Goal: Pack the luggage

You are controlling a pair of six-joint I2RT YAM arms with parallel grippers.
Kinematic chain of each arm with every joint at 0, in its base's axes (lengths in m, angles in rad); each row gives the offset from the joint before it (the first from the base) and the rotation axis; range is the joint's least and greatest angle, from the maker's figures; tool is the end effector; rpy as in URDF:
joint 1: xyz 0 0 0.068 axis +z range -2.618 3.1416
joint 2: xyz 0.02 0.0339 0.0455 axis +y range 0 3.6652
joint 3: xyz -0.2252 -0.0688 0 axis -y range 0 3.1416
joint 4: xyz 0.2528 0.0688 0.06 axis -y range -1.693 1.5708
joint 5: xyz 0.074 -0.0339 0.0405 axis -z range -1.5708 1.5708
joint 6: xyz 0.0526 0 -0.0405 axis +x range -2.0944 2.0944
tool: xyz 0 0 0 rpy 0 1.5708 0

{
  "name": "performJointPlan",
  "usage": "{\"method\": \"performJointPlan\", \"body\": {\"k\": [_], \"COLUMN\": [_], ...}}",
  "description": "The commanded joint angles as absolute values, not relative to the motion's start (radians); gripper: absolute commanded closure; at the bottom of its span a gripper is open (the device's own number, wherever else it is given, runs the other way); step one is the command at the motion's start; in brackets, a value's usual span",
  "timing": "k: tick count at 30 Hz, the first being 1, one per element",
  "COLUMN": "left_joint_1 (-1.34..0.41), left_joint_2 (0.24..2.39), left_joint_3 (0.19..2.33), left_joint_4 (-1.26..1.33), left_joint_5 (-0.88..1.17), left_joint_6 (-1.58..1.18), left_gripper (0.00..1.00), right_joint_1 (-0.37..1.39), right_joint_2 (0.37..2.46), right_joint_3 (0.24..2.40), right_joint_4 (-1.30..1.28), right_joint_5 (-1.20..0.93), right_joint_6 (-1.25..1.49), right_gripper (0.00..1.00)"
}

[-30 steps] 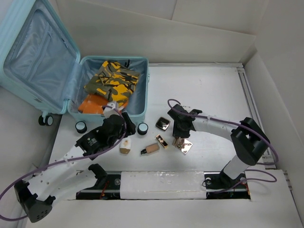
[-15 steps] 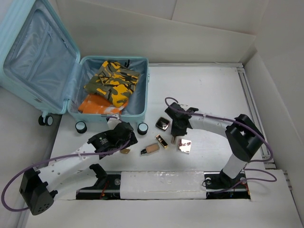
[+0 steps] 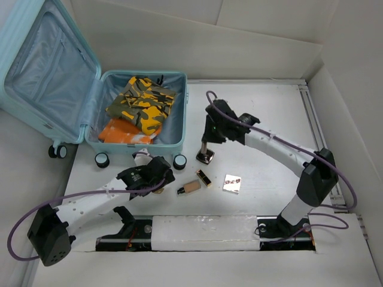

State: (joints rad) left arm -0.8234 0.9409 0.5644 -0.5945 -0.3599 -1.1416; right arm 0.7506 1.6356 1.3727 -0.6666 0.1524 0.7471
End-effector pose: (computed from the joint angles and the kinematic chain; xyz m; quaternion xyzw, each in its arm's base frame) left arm 0.1591 -0.1444 0.1566 -0.2011 0.9197 -0.1469 0.3035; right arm 0.2758 0.2463 0.2295 0.0223 0.9463 0.1610 0.2794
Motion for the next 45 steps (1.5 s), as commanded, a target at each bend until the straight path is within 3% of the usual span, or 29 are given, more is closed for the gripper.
{"method": "performJointPlan", "body": {"k": [1, 5, 8, 9, 10, 12, 14, 18, 19, 23, 27, 30, 35, 41, 45], "left_joint_1": [-0.827, -0.827, -0.827, -0.827, -0.827, -0.827, -0.827, -0.827, -0.827, -0.769, -0.769, -0.769, -0.769, -0.769, -0.769], "left_joint_2": [0.948, 0.988, 1.008, 1.008, 1.018, 1.029, 1.051, 1.089, 1.103, 1.124, 1.138, 1.129, 1.293, 1.353, 1.362], "left_joint_3": [0.552, 0.552, 0.552, 0.552, 0.552, 0.552, 0.552, 0.552, 0.561, 0.571, 0.633, 0.623, 0.681, 0.735, 0.695], "left_joint_4": [-0.607, -0.607, -0.595, -0.595, -0.585, -0.584, -0.575, -0.565, -0.565, -0.574, -0.649, -0.596, -0.571, -0.546, -0.508], "left_joint_5": [-0.388, -0.379, -0.379, -0.370, -0.370, -0.370, -0.379, -0.400, -0.400, -0.413, -0.442, -0.457, -0.443, -0.489, -0.466], "left_joint_6": [-1.187, -1.197, -1.197, -1.197, -1.197, -1.184, -1.175, -1.164, -1.155, -1.109, -1.121, -1.092, -1.059, -1.048, -1.048], "left_gripper": [0.10, 0.10, 0.10, 0.10, 0.11, 0.11, 0.11, 0.11, 0.11, 0.10, 0.10, 0.08, 0.08, 0.19, 0.43], "right_joint_1": [0.746, 0.746, 0.736, 0.736, 0.736, 0.724, 0.712, 0.649, 0.619, 0.583, 0.592, 0.601, 0.612, 0.621, 0.611], "right_joint_2": [1.686, 1.847, 2.030, 2.089, 2.208, 2.313, 2.335, 2.032, 1.966, 1.734, 1.591, 1.505, 1.430, 1.368, 1.321], "right_joint_3": [1.560, 1.802, 2.061, 2.241, 2.335, 2.521, 2.629, 2.135, 1.930, 1.632, 1.467, 1.386, 1.384, 1.394, 1.394], "right_joint_4": [-0.641, -0.580, -0.538, -0.529, -0.529, -0.569, -0.636, -0.469, -0.430, -0.415, -0.453, -0.462, -0.501, -0.548, -0.594], "right_joint_5": [0.069, -0.093, -0.175, -0.225, -0.257, -0.346, -0.356, -0.313, -0.313, -0.293, -0.253, -0.241, -0.207, -0.175, -0.150], "right_joint_6": [0.677, 0.676, 0.742, 0.762, 0.779, 0.827, 0.827, 0.752, 0.752, 0.680, 0.640, 0.640, 0.621, 0.601, 0.583], "right_gripper": [0.83, 0.83, 0.83, 0.79, 0.56, 0.32, 0.26, 0.26, 0.26, 0.25, 0.25, 0.25, 0.25, 0.24, 0.22]}}
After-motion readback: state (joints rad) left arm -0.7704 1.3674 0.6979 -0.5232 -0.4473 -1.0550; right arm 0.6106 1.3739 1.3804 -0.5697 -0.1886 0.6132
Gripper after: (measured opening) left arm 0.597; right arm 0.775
